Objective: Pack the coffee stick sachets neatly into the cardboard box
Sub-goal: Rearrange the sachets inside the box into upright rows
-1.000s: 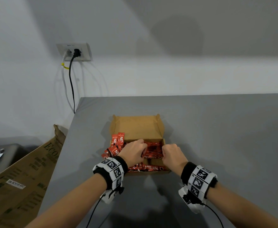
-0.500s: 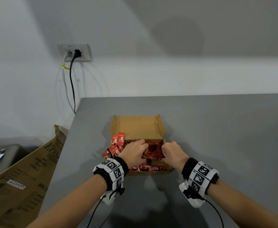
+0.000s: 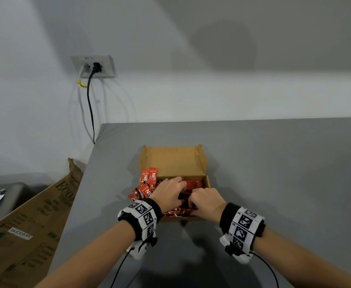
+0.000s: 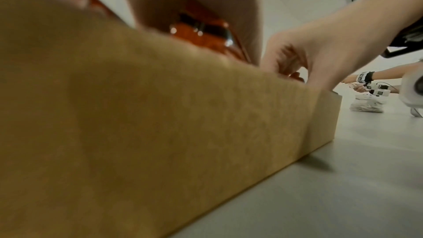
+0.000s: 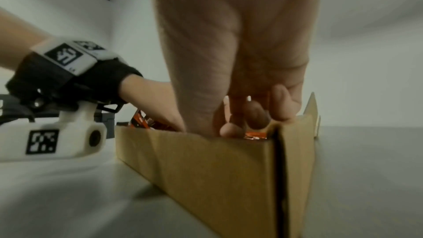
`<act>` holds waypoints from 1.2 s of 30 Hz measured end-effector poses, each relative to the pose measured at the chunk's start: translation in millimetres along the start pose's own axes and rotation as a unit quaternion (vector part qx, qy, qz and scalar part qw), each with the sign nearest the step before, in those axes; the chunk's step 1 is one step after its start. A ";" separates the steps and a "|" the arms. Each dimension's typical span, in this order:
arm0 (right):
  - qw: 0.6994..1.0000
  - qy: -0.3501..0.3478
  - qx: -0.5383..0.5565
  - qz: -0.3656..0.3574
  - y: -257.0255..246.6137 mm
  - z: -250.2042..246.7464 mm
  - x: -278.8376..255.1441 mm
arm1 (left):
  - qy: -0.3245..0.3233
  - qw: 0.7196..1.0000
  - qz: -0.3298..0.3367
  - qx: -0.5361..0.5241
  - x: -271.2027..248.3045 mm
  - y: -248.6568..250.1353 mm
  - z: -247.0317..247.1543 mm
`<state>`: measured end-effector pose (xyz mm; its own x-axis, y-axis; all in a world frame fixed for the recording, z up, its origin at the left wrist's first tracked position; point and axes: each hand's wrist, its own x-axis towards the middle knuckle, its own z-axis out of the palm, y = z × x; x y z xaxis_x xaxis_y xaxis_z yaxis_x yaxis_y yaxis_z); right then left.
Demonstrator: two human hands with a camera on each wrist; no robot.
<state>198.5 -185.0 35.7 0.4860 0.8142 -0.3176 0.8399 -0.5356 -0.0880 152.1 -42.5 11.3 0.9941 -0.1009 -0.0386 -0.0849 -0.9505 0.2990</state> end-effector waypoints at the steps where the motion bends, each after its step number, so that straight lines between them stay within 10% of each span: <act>1: 1.000 0.001 -0.005 -0.002 -1.0 -0.2 1.3 | 0.001 1.000 -0.001 -0.001 -0.2 -0.2 -0.1; 23: 0.938 0.037 0.337 0.076 32.4 -13.7 1.7 | -0.020 0.998 -0.027 -0.044 1.4 -7.3 -4.3; 36: 0.998 0.023 0.043 0.046 -1.2 -12.1 8.6 | -0.047 0.994 -0.027 -0.090 1.1 -8.0 -11.8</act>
<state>204.5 -174.7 44.5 0.5728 0.7689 -0.2842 0.7678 -0.6247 -0.1424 154.6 -31.4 20.2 0.9855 -0.0872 -0.1459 -0.0105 -0.8880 0.4597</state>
